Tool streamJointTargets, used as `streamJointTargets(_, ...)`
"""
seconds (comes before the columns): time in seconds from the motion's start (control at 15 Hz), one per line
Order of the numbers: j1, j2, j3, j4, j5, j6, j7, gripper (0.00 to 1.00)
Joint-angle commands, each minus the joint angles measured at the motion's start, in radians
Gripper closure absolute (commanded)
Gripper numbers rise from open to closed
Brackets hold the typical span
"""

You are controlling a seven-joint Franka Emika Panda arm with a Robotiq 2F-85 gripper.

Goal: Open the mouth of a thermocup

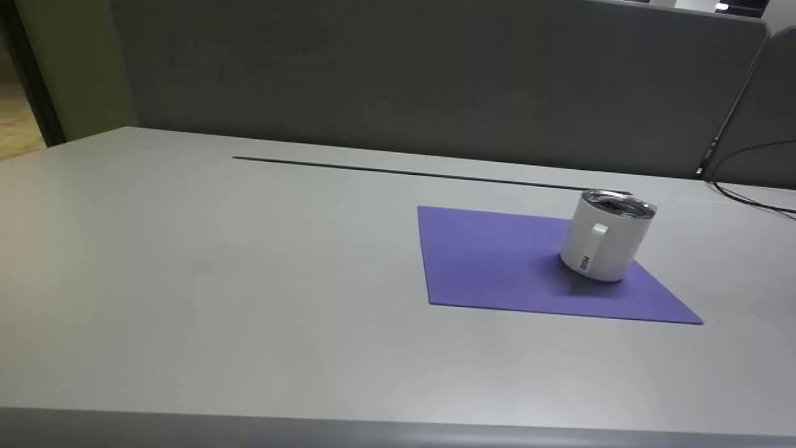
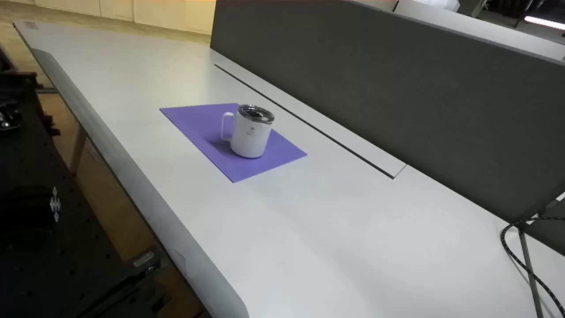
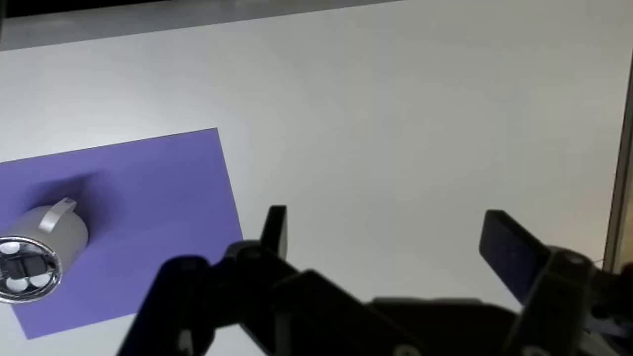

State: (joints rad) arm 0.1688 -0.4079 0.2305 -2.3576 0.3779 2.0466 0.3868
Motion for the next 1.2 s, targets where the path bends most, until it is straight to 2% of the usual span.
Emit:
streamJointTargets(0.0,0.001,0.000,-0.002,0.002,-0.001,-0.001,0.001,0.00)
streamJointTargets(0.53,0.001,0.000,-0.002,0.002,-0.001,0.000,0.000,0.00)
streamJointTargets(0.73,-0.043,0.059,-0.036,0.027,-0.119,-0.008,-0.099,0.00)
streamJointTargets(0.93,-0.104,0.158,-0.118,0.071,-0.245,-0.011,-0.268,0.00)
streamJointTargets(1.13,-0.174,0.286,-0.188,0.143,-0.386,0.022,-0.361,0.00)
